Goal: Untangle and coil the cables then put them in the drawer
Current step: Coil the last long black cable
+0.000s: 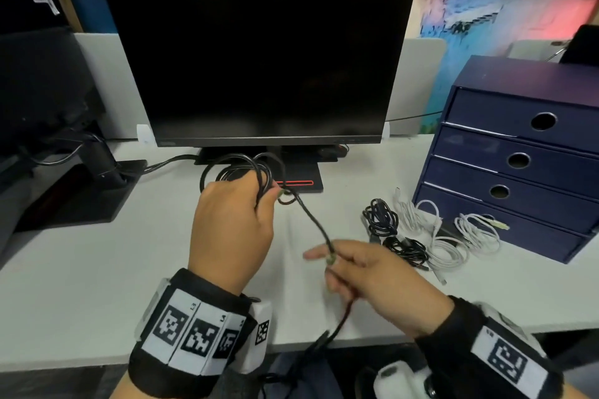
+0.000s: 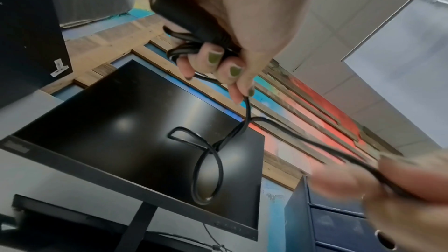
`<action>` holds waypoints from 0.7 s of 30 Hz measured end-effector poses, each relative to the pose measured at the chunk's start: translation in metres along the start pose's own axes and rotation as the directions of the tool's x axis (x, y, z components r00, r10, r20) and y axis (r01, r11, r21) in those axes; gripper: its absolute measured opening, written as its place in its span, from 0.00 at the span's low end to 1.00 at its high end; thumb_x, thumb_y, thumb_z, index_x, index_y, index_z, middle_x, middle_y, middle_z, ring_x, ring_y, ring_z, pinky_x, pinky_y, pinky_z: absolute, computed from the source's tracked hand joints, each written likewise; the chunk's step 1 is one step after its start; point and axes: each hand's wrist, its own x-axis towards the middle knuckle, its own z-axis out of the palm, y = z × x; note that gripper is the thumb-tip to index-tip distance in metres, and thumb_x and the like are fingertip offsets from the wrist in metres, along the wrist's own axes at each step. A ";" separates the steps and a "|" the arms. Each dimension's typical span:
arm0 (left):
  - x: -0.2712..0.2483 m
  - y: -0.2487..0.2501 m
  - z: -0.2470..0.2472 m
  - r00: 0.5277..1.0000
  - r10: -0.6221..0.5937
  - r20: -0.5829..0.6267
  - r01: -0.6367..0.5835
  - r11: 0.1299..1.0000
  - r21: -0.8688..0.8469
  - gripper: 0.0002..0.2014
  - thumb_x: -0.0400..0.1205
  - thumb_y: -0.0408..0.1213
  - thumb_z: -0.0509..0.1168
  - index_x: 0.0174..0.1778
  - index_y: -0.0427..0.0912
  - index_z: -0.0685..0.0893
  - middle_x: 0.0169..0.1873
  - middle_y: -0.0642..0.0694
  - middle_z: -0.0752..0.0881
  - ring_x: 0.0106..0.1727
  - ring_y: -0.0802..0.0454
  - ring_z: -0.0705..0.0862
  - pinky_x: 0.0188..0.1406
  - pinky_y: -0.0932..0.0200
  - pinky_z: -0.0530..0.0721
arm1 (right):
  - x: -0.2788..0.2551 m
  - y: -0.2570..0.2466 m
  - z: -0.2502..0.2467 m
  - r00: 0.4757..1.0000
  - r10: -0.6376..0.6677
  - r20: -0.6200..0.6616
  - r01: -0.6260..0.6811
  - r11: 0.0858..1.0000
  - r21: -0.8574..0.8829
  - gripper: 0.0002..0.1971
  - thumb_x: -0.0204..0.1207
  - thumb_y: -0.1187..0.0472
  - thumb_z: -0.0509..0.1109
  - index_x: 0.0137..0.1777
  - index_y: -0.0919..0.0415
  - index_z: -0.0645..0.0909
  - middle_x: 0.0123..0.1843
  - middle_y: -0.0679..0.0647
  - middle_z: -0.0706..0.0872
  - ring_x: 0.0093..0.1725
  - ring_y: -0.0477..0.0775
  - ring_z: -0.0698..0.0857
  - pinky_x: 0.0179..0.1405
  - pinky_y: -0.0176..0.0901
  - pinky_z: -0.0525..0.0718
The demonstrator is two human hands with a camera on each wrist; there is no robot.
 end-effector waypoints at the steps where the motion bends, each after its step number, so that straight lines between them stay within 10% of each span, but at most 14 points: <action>1: 0.001 -0.003 -0.002 1.000 0.014 0.025 -0.014 1.000 0.010 0.06 0.81 0.36 0.67 0.38 0.44 0.82 0.23 0.62 0.70 0.28 0.55 0.69 0.31 0.60 0.65 | 0.002 -0.002 -0.005 0.993 -0.070 -0.094 0.063 0.995 -0.076 0.17 0.85 0.66 0.58 0.57 0.45 0.85 0.28 0.46 0.77 0.30 0.46 0.74 0.32 0.38 0.73; 10: -0.008 0.006 0.002 0.967 0.100 0.234 0.027 0.874 -0.484 0.06 0.78 0.48 0.62 0.40 0.55 0.83 0.36 0.60 0.84 0.41 0.60 0.81 0.40 0.70 0.76 | 0.005 -0.063 -0.043 0.816 -0.478 -0.325 0.270 0.813 -0.516 0.11 0.83 0.61 0.61 0.51 0.44 0.83 0.34 0.49 0.84 0.29 0.38 0.75 0.31 0.25 0.72; 14: -0.014 0.020 0.010 0.964 0.142 0.226 0.027 0.790 -0.612 0.03 0.79 0.46 0.63 0.41 0.55 0.81 0.37 0.56 0.84 0.38 0.60 0.82 0.38 0.69 0.77 | 0.013 -0.062 -0.036 0.873 -0.427 -0.238 0.267 0.824 -0.500 0.11 0.82 0.64 0.64 0.50 0.51 0.87 0.33 0.50 0.85 0.30 0.32 0.79 0.33 0.20 0.73; 21: -0.014 0.015 0.017 0.974 0.150 0.171 -0.068 0.909 -0.411 0.08 0.80 0.47 0.61 0.42 0.48 0.82 0.32 0.57 0.82 0.42 0.57 0.78 0.39 0.67 0.75 | 0.016 -0.041 -0.022 0.972 -0.231 -0.047 0.212 0.945 -0.250 0.15 0.82 0.69 0.63 0.45 0.51 0.89 0.28 0.48 0.83 0.23 0.40 0.71 0.25 0.28 0.70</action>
